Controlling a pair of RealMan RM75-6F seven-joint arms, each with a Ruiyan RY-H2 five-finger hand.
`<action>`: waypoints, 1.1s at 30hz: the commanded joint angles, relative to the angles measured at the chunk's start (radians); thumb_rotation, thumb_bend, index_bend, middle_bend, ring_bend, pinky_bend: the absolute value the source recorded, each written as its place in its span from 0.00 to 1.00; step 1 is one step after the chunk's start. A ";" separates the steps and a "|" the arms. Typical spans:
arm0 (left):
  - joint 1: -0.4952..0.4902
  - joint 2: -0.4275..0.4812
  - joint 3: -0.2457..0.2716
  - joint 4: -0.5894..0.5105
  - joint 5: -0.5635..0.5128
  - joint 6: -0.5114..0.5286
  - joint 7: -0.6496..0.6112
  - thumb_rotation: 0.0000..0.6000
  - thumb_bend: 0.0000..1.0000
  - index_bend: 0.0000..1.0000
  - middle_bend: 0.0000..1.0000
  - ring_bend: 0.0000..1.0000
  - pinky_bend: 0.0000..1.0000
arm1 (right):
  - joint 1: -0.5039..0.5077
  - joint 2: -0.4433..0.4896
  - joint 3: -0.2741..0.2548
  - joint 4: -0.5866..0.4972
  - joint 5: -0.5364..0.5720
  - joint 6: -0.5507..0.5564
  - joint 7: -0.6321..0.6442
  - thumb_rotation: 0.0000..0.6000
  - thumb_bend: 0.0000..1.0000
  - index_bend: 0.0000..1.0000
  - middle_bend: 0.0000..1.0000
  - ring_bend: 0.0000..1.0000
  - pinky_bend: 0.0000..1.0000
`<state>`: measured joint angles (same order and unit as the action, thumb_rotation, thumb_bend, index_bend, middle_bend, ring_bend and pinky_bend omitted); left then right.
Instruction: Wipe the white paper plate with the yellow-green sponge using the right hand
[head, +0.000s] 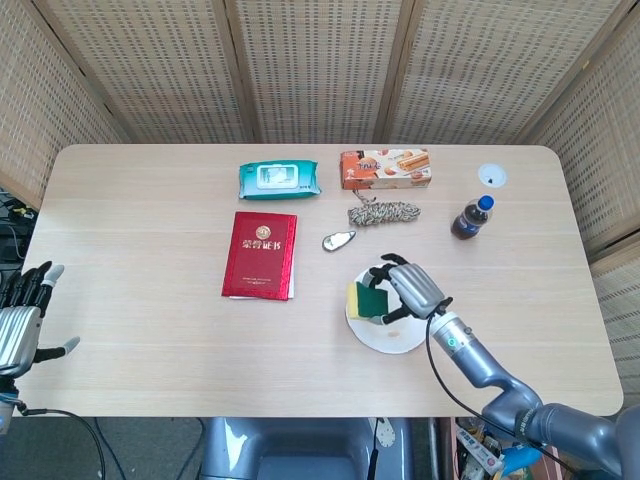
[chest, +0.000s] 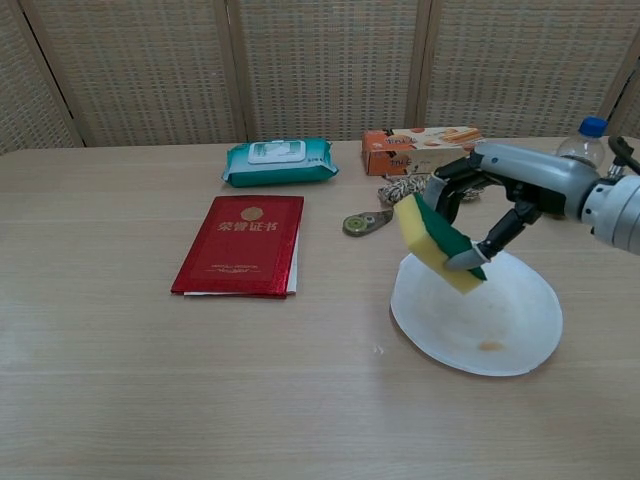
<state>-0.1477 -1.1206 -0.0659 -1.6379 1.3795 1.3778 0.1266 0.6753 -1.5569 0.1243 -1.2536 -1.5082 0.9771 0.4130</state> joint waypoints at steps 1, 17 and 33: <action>-0.001 0.000 -0.001 0.000 -0.003 -0.001 -0.001 1.00 0.00 0.00 0.00 0.00 0.00 | -0.003 -0.046 -0.029 0.057 -0.008 0.000 0.015 1.00 0.06 0.49 0.53 0.41 0.13; -0.003 0.001 0.006 -0.006 0.002 -0.004 0.006 1.00 0.00 0.00 0.00 0.00 0.00 | -0.081 -0.152 -0.147 0.233 -0.114 0.140 0.104 1.00 0.06 0.50 0.54 0.41 0.13; -0.004 0.001 0.008 -0.007 0.003 -0.005 0.003 1.00 0.00 0.00 0.00 0.00 0.00 | -0.089 -0.209 -0.191 0.363 -0.131 0.117 0.144 1.00 0.09 0.50 0.55 0.41 0.13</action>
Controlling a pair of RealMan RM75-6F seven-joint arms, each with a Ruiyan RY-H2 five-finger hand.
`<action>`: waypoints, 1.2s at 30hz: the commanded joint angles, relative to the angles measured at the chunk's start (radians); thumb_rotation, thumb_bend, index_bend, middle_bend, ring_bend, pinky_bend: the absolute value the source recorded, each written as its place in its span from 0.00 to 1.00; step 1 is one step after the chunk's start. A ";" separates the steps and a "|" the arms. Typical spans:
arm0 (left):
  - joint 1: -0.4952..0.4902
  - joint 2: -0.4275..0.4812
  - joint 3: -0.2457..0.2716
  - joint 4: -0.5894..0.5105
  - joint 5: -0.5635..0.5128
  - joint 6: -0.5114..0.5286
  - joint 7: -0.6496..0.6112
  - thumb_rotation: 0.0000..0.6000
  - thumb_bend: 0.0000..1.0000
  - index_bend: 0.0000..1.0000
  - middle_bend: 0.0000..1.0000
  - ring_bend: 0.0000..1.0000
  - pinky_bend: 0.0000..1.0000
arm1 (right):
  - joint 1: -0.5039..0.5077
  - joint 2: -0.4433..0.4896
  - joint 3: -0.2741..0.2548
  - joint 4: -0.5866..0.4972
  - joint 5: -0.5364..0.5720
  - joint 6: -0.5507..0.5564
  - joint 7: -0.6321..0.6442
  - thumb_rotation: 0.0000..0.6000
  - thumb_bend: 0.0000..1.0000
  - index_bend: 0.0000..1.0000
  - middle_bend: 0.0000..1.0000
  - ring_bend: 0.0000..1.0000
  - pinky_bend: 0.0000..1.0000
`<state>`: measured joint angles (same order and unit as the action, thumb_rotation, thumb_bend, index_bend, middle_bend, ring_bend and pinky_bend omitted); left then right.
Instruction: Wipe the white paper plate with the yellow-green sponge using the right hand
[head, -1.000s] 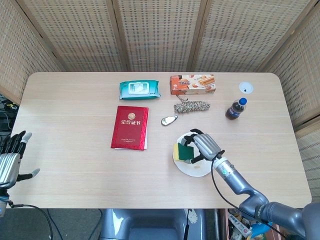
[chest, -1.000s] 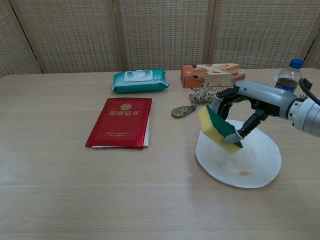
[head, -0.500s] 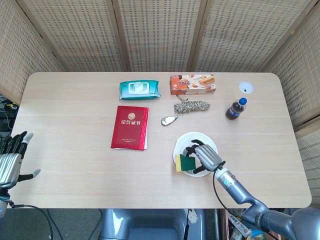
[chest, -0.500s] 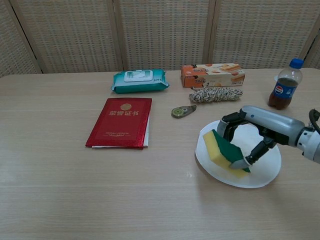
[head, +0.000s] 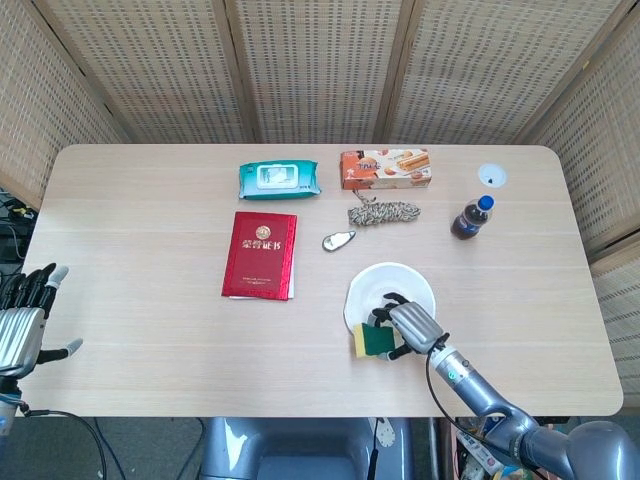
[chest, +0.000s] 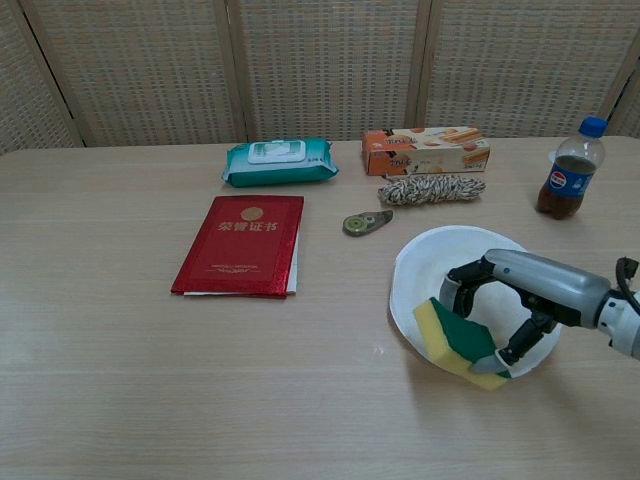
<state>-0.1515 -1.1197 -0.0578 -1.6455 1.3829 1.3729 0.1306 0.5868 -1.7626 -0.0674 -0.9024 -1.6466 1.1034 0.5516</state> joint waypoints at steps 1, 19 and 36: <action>0.000 0.001 -0.001 0.000 0.000 0.000 -0.001 1.00 0.00 0.00 0.00 0.00 0.00 | -0.001 -0.003 0.002 0.015 0.011 -0.014 0.009 1.00 0.09 0.50 0.55 0.41 0.13; -0.001 0.004 0.003 -0.002 0.002 -0.003 -0.007 1.00 0.00 0.00 0.00 0.00 0.00 | 0.006 0.063 0.035 -0.088 0.029 0.004 0.045 1.00 0.09 0.50 0.55 0.41 0.13; 0.001 0.008 0.007 -0.007 0.011 0.001 -0.011 1.00 0.00 0.00 0.00 0.00 0.00 | 0.007 0.164 0.039 -0.216 0.081 -0.061 -0.014 1.00 0.09 0.51 0.55 0.41 0.13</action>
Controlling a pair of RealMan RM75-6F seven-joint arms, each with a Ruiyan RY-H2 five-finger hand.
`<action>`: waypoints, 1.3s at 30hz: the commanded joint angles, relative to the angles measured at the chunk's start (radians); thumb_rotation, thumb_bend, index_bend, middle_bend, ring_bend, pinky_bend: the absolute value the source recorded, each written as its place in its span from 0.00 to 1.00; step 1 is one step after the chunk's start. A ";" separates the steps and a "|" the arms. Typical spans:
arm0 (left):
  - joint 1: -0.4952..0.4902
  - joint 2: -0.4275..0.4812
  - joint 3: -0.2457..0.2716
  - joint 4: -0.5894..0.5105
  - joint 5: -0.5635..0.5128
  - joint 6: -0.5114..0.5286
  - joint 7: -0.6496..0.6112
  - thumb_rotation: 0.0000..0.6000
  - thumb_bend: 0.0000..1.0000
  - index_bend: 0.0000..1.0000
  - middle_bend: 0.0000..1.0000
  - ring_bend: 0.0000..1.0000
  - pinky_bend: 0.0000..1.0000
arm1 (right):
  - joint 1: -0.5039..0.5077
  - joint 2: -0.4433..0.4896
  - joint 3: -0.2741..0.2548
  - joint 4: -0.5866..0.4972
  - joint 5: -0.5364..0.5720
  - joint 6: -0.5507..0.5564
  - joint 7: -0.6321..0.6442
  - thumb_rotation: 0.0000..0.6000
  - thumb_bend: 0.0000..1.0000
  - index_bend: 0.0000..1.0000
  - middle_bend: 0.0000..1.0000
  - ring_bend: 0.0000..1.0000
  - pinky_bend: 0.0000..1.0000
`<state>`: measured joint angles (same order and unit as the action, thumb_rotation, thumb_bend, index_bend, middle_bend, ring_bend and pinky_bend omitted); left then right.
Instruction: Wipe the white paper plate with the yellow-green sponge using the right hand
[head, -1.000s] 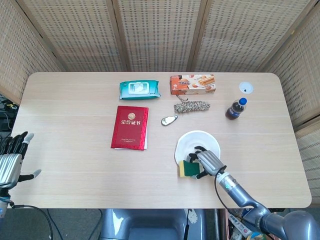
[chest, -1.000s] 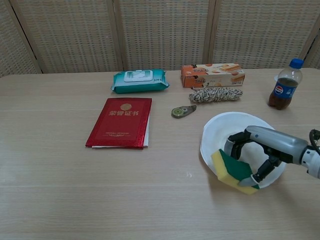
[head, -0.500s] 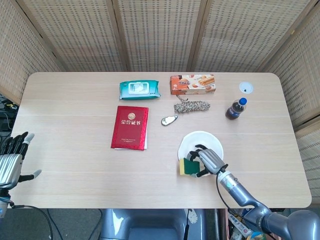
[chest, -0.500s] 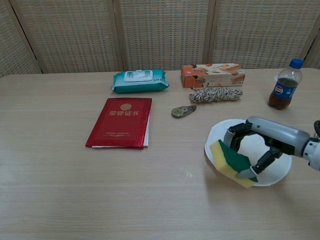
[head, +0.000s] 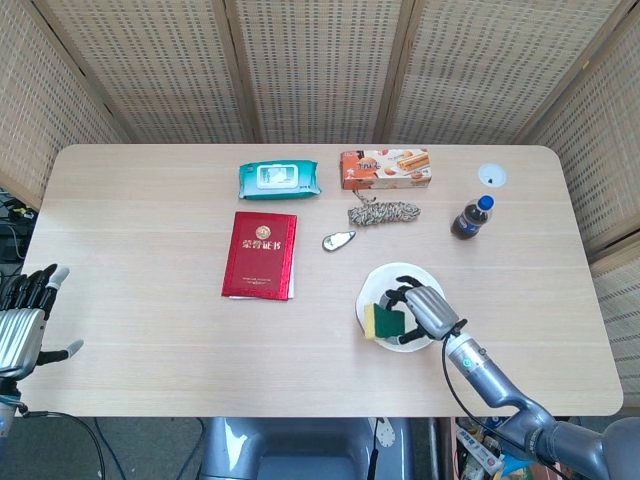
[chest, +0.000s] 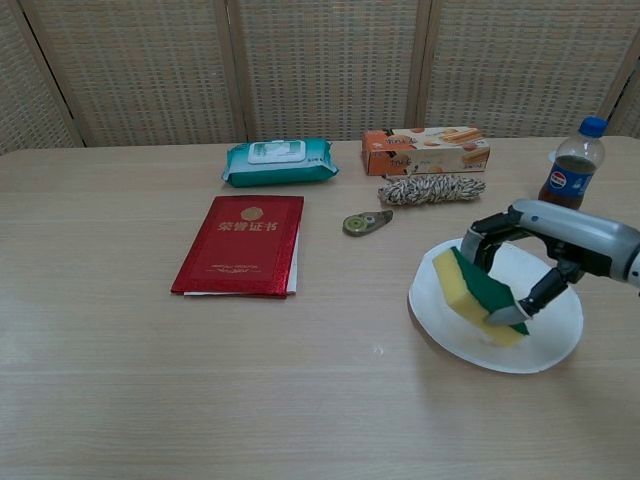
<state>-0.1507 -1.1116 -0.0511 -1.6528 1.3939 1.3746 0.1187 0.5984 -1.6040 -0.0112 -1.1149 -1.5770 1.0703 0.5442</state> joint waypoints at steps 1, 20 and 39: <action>0.000 -0.001 0.001 0.000 0.000 -0.001 0.002 1.00 0.00 0.00 0.00 0.00 0.00 | -0.005 0.004 -0.023 -0.001 0.012 -0.037 -0.010 1.00 0.09 0.51 0.56 0.41 0.13; -0.001 0.002 0.000 0.001 -0.002 -0.002 -0.006 1.00 0.00 0.00 0.00 0.00 0.00 | 0.016 -0.043 -0.035 0.065 0.050 -0.167 -0.077 1.00 0.09 0.52 0.56 0.41 0.13; -0.002 0.002 0.002 0.001 0.000 -0.006 -0.007 1.00 0.00 0.00 0.00 0.00 0.00 | 0.005 0.042 0.008 -0.081 0.010 -0.041 -0.060 1.00 0.09 0.52 0.56 0.41 0.13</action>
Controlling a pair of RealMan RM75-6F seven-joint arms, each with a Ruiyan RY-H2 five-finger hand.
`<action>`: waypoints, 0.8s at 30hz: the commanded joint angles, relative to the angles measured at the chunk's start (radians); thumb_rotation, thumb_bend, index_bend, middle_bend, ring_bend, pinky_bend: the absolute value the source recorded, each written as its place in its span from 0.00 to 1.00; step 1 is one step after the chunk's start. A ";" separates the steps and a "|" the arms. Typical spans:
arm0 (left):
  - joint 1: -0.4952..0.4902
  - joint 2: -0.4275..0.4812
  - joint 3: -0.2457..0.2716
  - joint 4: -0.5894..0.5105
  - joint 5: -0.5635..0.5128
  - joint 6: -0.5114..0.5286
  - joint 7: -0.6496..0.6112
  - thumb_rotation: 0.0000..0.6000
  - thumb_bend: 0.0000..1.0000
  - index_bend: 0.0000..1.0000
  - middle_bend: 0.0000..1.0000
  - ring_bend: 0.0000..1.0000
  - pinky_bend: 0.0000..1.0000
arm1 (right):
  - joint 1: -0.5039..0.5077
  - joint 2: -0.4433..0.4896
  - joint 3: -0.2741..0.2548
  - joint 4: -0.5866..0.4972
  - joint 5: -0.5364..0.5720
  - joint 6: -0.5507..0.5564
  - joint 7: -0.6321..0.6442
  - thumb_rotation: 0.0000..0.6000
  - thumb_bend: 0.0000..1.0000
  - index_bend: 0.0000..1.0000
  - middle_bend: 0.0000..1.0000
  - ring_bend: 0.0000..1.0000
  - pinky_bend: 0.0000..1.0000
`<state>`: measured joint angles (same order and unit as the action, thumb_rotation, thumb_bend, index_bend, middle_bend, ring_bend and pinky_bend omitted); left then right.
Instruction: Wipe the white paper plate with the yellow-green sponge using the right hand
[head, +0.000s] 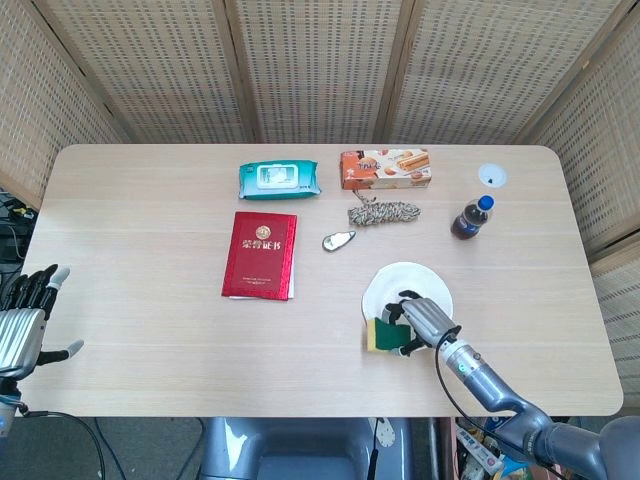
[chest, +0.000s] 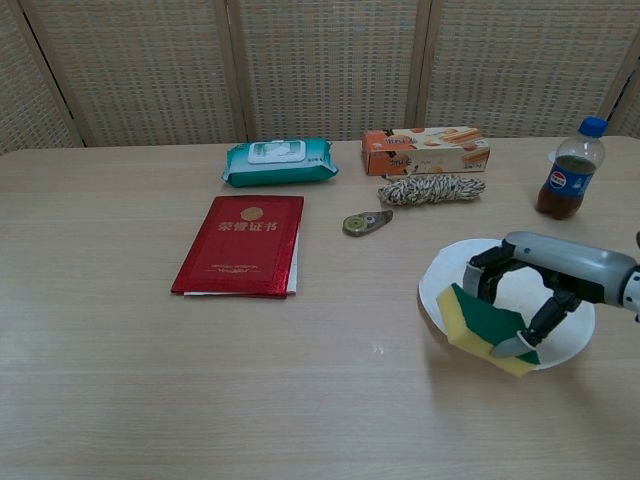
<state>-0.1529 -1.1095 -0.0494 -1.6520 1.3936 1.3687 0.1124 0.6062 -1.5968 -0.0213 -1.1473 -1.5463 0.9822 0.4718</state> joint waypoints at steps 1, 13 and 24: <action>0.001 0.000 0.001 -0.001 0.002 0.001 -0.001 1.00 0.00 0.00 0.00 0.00 0.00 | -0.003 0.042 0.023 -0.059 -0.026 0.063 0.018 1.00 0.09 0.52 0.56 0.41 0.13; 0.002 0.002 0.003 -0.005 0.008 0.004 -0.002 1.00 0.00 0.00 0.00 0.00 0.00 | 0.010 -0.037 0.013 0.125 -0.075 0.106 0.100 1.00 0.10 0.52 0.56 0.41 0.13; -0.001 -0.002 0.002 0.000 0.000 -0.004 0.002 1.00 0.00 0.00 0.00 0.00 0.00 | 0.021 -0.133 -0.037 0.335 -0.121 0.098 0.097 1.00 0.11 0.52 0.56 0.41 0.13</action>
<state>-0.1540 -1.1114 -0.0474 -1.6521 1.3931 1.3649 0.1139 0.6240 -1.7098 -0.0457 -0.8425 -1.6572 1.0851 0.5731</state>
